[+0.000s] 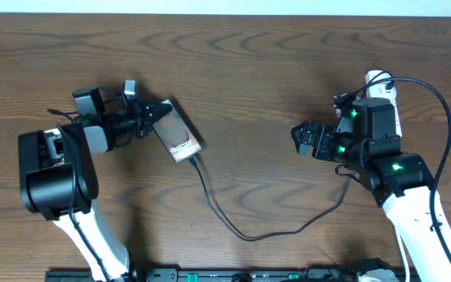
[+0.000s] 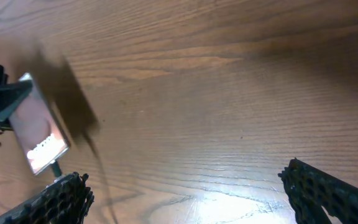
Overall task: Plug charger to phone and switch on socket
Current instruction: 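Lower the phone with the left gripper toward the table center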
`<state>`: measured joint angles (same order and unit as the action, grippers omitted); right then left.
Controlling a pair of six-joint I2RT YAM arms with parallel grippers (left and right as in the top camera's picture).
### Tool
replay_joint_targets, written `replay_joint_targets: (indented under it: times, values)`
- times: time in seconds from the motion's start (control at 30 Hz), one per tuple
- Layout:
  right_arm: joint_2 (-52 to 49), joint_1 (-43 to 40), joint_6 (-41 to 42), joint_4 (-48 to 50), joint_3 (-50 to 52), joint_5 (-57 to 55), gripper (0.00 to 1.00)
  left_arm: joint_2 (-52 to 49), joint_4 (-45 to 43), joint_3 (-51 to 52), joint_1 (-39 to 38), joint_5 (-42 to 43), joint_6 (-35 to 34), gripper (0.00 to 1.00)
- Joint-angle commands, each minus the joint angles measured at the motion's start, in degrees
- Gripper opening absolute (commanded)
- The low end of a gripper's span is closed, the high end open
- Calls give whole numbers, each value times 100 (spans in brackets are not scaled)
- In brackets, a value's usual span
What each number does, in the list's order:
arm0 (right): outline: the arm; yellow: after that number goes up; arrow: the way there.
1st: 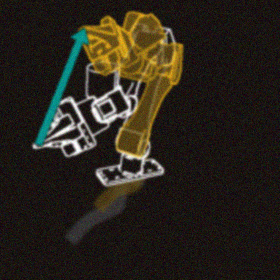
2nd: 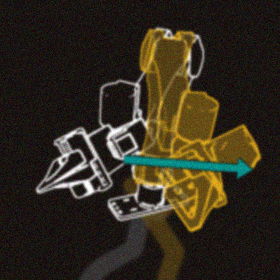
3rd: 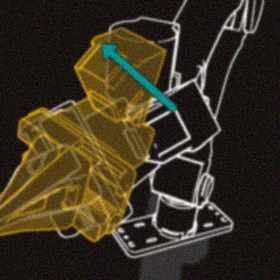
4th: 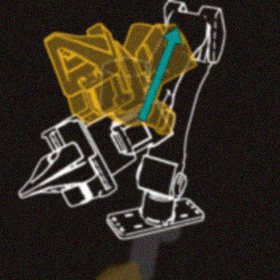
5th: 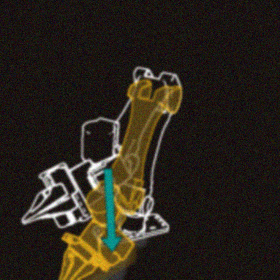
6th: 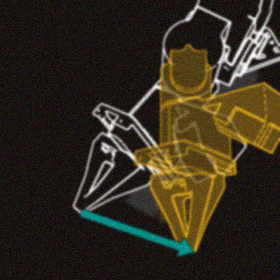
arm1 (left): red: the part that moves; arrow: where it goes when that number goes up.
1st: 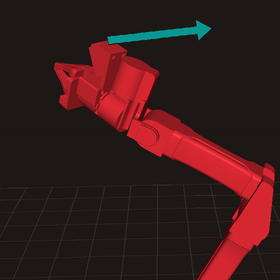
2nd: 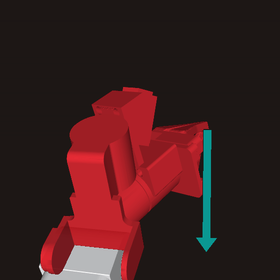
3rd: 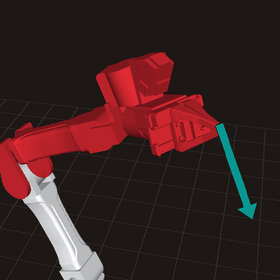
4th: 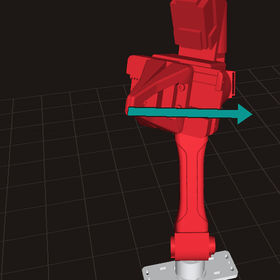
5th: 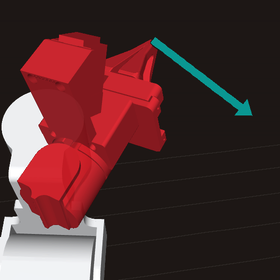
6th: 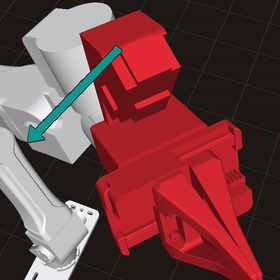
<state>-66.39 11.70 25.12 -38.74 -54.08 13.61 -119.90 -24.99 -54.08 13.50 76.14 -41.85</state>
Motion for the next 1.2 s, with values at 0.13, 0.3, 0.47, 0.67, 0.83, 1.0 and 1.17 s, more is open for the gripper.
replay_joint_targets:
  times: [0.13,0.3,0.47,0.67,0.83,1.0,1.17]
  values:
    - [-44,7,-76,-7,-46,-92,99,-44,407,-11,4,-673,92,7]
    - [-168,7,-76,-4,-46,-129,99,-44,1082,-13,4,-1390,96,7]
    - [-348,7,-76,17,-46,-127,99,-44,1727,-13,4,-1884,417,7]
    - [-516,7,-76,57,-46,-127,99,-44,1821,-13,4,-1930,411,8]
    - [-553,7,-76,59,-46,-127,99,-44,2413,-13,4,-2433,413,7]
    - [-553,7,-76,57,-46,-127,99,-44,2778,-13,4,-2800,481,8]
    - [-553,7,-76,57,-46,-127,99,-44,2780,-13,4,-2800,479,31]
